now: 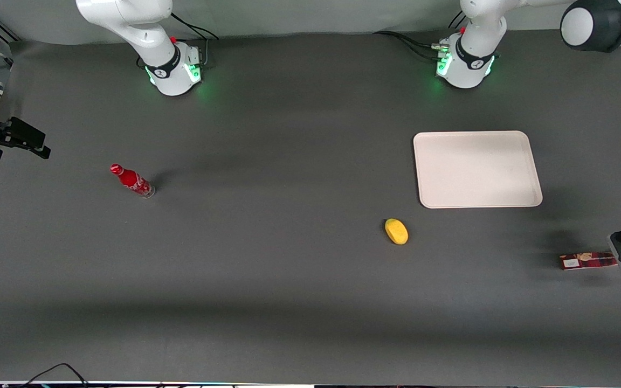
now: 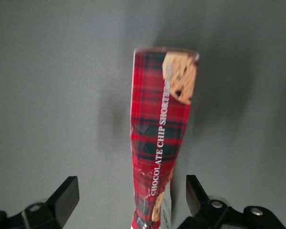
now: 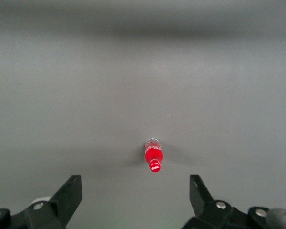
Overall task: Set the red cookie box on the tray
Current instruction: 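Close the left gripper on the box end and tip it upright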
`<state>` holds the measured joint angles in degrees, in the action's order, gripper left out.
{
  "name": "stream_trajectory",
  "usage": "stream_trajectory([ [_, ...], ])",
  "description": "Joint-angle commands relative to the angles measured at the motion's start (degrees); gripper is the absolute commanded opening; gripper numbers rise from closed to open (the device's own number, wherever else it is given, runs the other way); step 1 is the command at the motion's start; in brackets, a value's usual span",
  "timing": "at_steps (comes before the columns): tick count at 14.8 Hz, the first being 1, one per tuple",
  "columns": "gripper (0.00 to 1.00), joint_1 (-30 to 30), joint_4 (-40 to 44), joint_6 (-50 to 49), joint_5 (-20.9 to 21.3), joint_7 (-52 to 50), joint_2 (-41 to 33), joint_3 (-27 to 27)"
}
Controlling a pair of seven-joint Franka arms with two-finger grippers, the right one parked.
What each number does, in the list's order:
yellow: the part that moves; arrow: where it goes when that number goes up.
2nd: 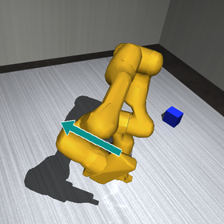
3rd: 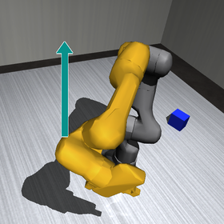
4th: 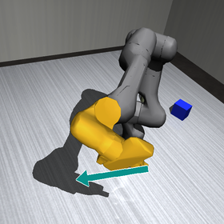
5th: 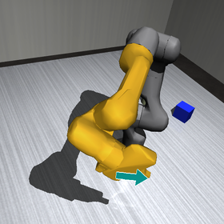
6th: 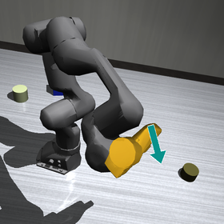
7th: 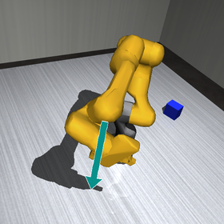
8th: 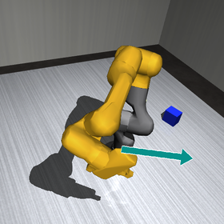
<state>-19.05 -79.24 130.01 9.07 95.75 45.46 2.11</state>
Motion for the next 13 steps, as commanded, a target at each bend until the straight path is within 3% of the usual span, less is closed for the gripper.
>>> stream_trajectory([
  [1,1.0,-1.52,1.63,1.73,-1.68,4.0,1.83,0.0],
  [2,0.94,-1.52,1.63,1.91,-1.94,4.09,1.83,0.0],
  [4,0.55,-1.61,1.54,2.17,-2.21,4.01,2.26,0.0],
  [5,0.42,-1.61,1.46,2.35,-2.64,3.74,2.27,0.0],
  [8,0.39,-1.61,-1.52,6.9,-5.81,3.83,2.18,0.09],
  [9,0.31,-1.7,-1.71,7.27,-5.81,3.83,2.0,0.0],
  [10,0.14,-1.7,-1.62,6.84,-5.81,3.83,1.83,0.09],
  [13,0.0,-1.87,-1.62,6.74,-5.9,3.92,1.48,0.44],
])
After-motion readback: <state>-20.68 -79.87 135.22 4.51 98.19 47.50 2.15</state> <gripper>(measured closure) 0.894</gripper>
